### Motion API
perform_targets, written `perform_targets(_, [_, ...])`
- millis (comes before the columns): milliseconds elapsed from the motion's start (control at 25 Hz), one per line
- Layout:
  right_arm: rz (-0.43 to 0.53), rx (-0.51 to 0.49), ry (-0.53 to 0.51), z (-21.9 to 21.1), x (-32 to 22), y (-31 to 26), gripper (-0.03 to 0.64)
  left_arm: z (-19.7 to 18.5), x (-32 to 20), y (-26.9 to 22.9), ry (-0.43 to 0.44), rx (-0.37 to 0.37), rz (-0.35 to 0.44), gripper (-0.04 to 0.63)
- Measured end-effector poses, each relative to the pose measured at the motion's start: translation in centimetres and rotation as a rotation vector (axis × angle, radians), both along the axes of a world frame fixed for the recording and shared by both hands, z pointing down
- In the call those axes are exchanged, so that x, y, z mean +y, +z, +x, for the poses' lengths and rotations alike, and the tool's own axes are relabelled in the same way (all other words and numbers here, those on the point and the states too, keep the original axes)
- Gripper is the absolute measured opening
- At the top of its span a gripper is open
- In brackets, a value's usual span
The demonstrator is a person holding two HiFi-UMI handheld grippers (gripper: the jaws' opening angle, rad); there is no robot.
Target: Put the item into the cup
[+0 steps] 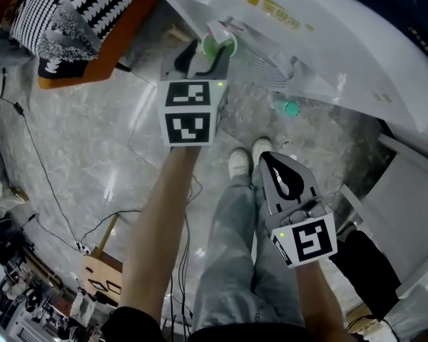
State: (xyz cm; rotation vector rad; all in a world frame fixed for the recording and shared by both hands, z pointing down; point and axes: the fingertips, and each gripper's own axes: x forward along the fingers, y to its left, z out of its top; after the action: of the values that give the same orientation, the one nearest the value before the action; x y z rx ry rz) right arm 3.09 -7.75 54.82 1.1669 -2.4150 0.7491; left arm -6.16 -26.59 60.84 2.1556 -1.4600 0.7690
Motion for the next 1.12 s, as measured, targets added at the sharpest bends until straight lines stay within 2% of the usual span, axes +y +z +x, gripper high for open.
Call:
perform_targets(80, [0.021,0.016,0.008,0.1,-0.8,0.0,0.011,-0.8,0.8,-0.3,-0.036,0.03,0.003,0.213])
perform_targets(200, [0.053,0.026,0.007,0.0,-1.9,-0.4,0.011,-2.5,2.7,-0.5,-0.105,0.064,0.011,0.141])
perform_targets(360, [0.075,0.023,-0.009,-0.7,-2.5,-1.0,0.011,-4.8,6.1,-1.0,-0.183,0.088,0.011,0.107])
perform_targets(520, [0.093,0.005,-0.013,-1.4,-2.4,-2.5,0.011,-6.1,9.9,-2.9,-0.245,0.119,0.011,0.024])
perform_targets(680, [0.138,-0.033,-0.004,-2.0,-2.0,-5.6,0.011,-5.4,12.1,-6.9,-0.23,0.158,0.046,0.014])
perform_targets(920, [0.153,-0.047,0.026,-2.5,-1.0,-9.4,0.011,-3.9,13.9,-12.0,-0.214,0.207,0.093,0.014])
perform_targets(1120, [0.21,-0.041,0.024,-2.8,-0.4,-14.7,0.011,-2.5,15.7,-17.3,-0.164,0.204,0.124,0.014])
